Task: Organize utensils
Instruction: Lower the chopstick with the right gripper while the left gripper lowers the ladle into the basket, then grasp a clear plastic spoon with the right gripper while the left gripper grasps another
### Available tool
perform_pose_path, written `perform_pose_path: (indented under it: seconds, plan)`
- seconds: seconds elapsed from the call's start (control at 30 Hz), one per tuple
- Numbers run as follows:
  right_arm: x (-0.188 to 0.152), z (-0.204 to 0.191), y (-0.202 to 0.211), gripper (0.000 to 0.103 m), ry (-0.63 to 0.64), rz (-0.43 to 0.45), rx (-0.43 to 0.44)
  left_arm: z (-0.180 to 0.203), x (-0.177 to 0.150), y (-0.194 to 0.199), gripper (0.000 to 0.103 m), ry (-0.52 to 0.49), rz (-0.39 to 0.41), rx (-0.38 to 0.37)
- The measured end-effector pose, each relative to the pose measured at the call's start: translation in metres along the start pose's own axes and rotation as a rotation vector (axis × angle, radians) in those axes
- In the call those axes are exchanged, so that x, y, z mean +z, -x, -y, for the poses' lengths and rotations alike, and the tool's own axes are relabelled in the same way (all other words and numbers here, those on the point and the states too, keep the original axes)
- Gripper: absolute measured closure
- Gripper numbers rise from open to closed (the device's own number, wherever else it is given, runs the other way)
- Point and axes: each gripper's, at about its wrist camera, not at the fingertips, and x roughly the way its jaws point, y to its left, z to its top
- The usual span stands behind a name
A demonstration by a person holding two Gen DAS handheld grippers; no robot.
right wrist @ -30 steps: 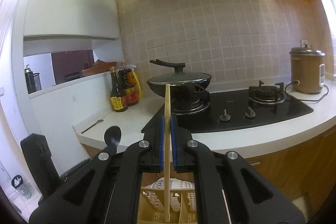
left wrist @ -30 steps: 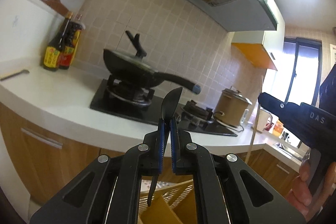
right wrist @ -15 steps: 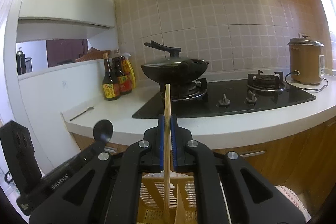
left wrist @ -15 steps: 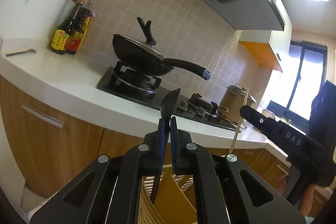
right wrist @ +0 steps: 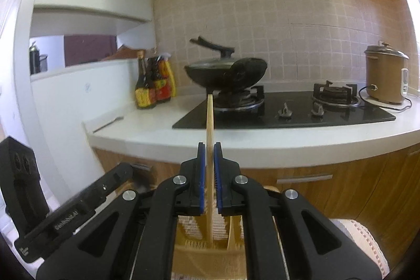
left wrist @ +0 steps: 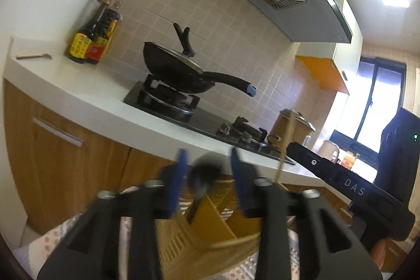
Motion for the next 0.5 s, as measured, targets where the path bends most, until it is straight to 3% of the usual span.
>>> perform_pose_path:
  seconds: [0.23, 0.33, 0.4, 0.47, 0.5]
  plan:
    - [-0.002, 0.005, 0.038, 0.098, -0.015, -0.008, 0.011, 0.006, 0.009, 0.036, 0.066, 0.007, -0.037, -0.016]
    - [-0.004, 0.010, 0.057, 0.095, -0.023, -0.024, 0.018, 0.011, 0.012, 0.053, 0.058, 0.023, -0.069, -0.019]
    - [-0.007, 0.014, 0.070, 0.090, -0.030, -0.037, 0.019, 0.014, 0.011, 0.065, 0.051, 0.037, -0.105, -0.029]
    - [-0.010, 0.020, 0.082, 0.068, -0.040, -0.055, 0.020, 0.018, 0.007, 0.073, 0.049, 0.037, -0.136, -0.019]
    - [-0.012, 0.023, 0.088, 0.062, -0.044, -0.060, 0.020, 0.019, 0.005, 0.077, 0.048, 0.032, -0.146, -0.012]
